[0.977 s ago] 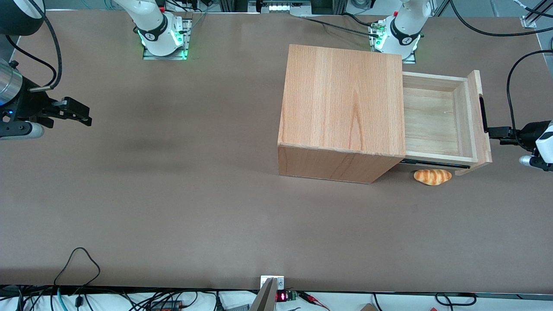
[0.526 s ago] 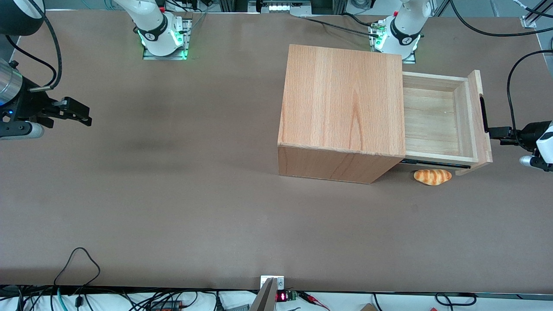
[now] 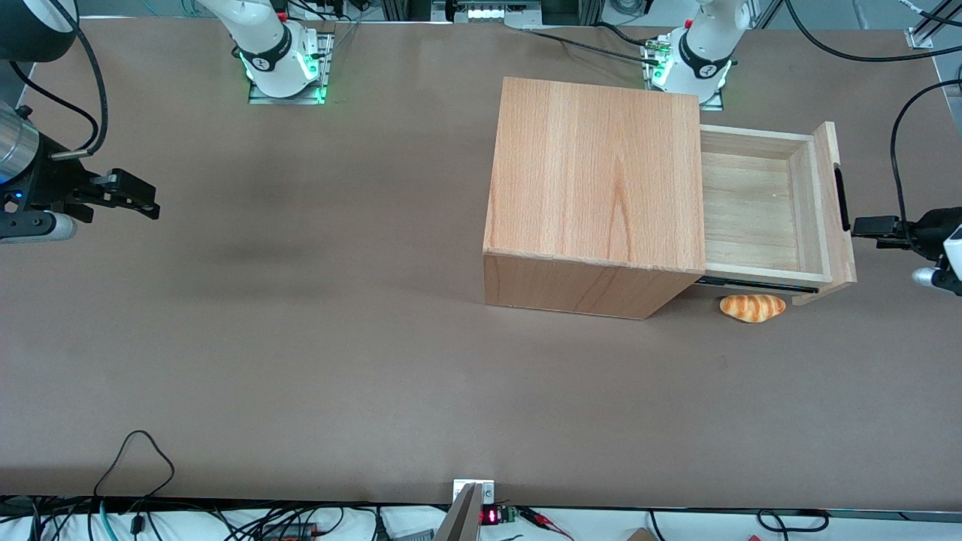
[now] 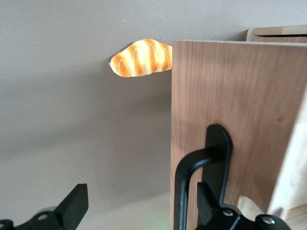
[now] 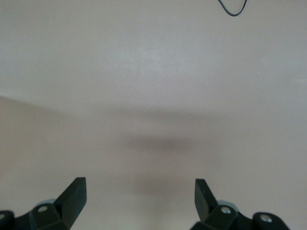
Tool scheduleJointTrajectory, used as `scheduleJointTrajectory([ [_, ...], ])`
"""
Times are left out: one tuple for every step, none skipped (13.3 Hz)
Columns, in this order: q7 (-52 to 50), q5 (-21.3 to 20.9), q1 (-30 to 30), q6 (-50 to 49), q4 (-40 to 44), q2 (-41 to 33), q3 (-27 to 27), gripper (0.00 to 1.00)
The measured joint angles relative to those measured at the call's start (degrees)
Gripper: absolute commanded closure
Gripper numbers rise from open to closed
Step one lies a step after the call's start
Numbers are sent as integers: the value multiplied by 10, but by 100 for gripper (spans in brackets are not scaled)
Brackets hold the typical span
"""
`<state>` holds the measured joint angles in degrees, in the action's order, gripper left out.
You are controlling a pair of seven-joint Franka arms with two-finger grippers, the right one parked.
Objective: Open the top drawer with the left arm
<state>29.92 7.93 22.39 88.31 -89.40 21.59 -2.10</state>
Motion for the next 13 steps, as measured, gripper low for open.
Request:
scheduleJointTrajectory([
  [0, 0, 1, -9, 11, 0, 0, 0],
  [0, 0, 3, -18, 23, 0, 0, 0],
  [0, 0, 3, -29, 37, 0, 0, 0],
  [0, 0, 3, -44, 53, -1, 0, 0],
  [0, 0, 3, -60, 71, -1, 0, 0],
  [0, 0, 3, -75, 89, -1, 0, 0],
  [0, 0, 3, -90, 107, -2, 0, 0],
  [-2, 0, 3, -104, 122, -2, -2, 0],
  [-5, 0, 3, -118, 134, -3, -5, 0],
  [-12, 0, 2, -128, 144, -7, -9, 0],
  [-22, 0, -1, -136, 150, -14, -14, 0],
  [-39, 0, -3, -145, 155, -24, -25, 0],
  [-61, 0, -6, -156, 157, -36, -39, 0],
])
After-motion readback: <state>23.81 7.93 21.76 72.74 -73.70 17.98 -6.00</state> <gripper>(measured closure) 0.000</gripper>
